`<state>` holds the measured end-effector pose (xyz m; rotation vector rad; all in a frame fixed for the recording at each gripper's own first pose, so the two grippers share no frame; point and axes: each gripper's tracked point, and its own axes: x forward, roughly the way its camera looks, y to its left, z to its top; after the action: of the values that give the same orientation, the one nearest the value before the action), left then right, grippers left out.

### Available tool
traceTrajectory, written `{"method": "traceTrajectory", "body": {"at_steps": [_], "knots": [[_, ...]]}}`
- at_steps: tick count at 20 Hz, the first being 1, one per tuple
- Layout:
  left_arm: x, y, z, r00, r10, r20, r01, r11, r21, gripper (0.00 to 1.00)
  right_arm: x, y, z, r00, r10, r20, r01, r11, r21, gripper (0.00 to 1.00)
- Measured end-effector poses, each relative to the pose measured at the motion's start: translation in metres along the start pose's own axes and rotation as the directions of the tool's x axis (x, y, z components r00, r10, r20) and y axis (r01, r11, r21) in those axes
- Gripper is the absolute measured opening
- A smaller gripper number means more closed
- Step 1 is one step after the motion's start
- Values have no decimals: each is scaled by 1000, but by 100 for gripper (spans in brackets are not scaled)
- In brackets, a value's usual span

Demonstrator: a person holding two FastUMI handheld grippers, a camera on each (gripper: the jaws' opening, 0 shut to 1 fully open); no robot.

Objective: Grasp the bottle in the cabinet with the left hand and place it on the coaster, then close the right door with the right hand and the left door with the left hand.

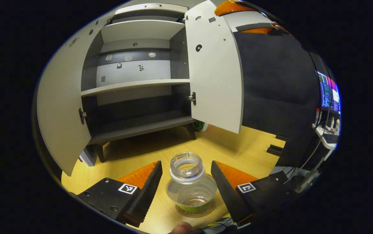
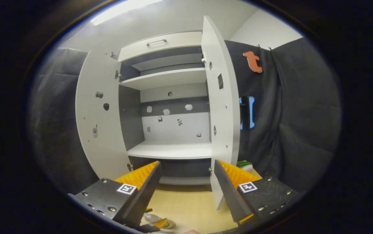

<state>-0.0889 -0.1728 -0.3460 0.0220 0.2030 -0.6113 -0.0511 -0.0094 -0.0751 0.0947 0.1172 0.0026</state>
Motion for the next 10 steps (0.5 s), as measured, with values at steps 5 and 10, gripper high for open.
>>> {"method": "traceTrajectory", "body": {"at_steps": [5,10], "knots": [[-5,4,60,998,7,60,-7,1000,4,96,-17,-24,14,998,-30,51,31,999,-13,96],[-14,5,122,996,11,91,-7,999,-43,95,-37,-59,14,995,-77,70,79,997,-26,99]]}}
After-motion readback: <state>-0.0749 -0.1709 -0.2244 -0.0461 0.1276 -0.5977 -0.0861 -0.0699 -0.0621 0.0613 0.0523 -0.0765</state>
